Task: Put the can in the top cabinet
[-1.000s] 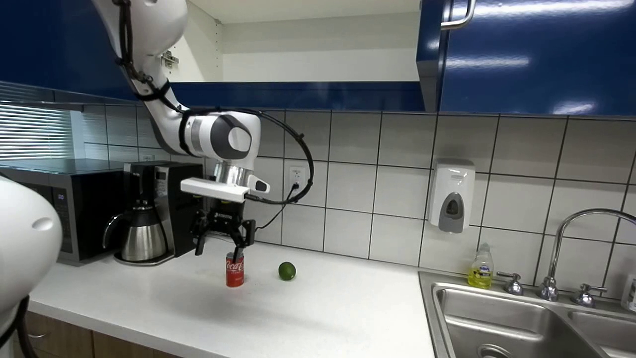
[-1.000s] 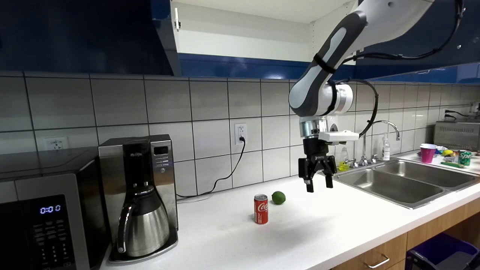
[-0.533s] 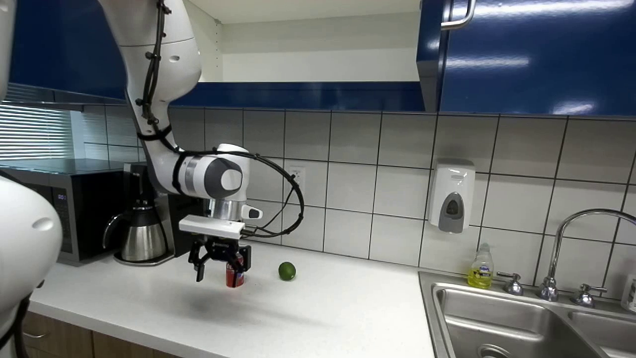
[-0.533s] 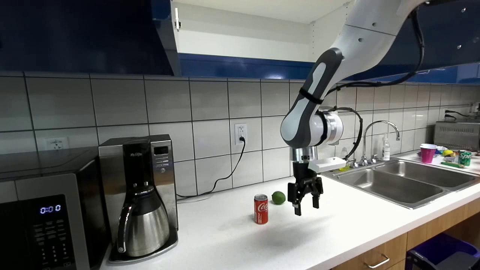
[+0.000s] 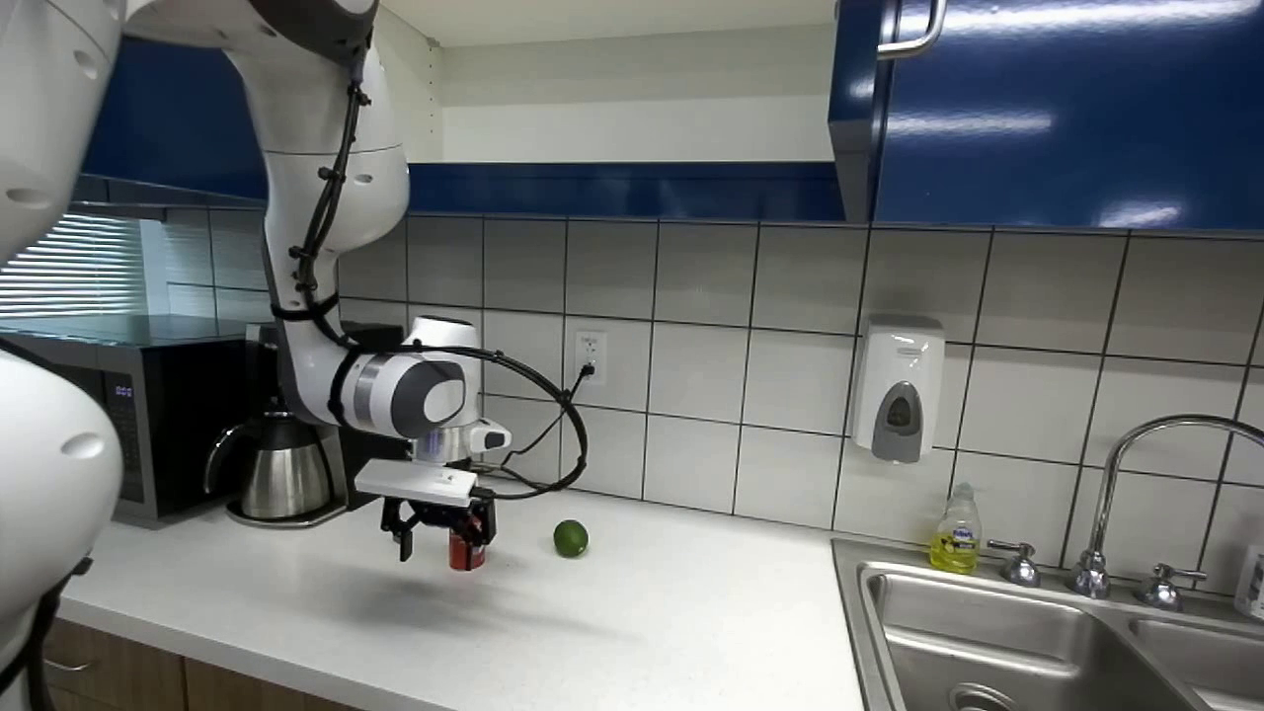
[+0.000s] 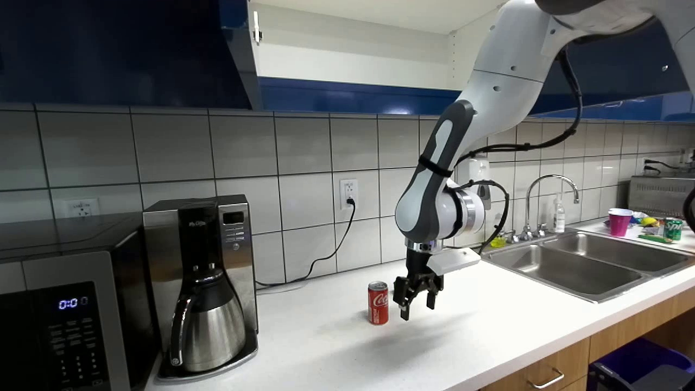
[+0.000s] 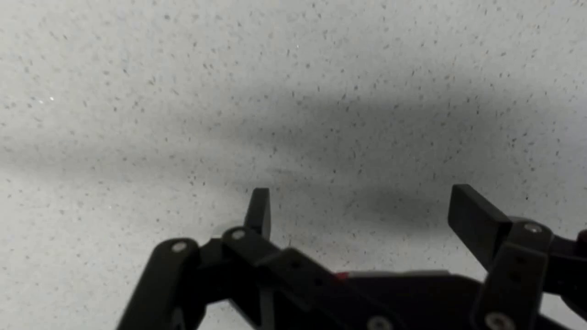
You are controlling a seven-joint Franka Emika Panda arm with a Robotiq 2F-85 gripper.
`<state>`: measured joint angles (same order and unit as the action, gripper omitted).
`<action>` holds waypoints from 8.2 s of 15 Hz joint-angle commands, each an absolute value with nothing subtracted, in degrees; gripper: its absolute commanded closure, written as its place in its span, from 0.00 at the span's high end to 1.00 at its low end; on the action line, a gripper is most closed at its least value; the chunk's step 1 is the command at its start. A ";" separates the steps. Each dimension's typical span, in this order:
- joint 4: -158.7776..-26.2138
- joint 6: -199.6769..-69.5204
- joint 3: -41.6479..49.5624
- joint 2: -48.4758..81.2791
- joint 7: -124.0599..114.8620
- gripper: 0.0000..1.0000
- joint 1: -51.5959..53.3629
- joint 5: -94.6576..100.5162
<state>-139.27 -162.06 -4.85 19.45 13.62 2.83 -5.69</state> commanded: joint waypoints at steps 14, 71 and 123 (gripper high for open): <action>-128.14 -180.42 -5.35 32.01 5.86 1.00 4.70 -2.07; -119.40 -104.89 -2.56 -25.07 -7.77 0.38 5.34 -1.49; -31.35 -81.01 -2.32 24.97 -20.70 0.38 7.72 3.96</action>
<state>-34.34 -82.18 -2.86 23.38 -19.17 6.95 2.70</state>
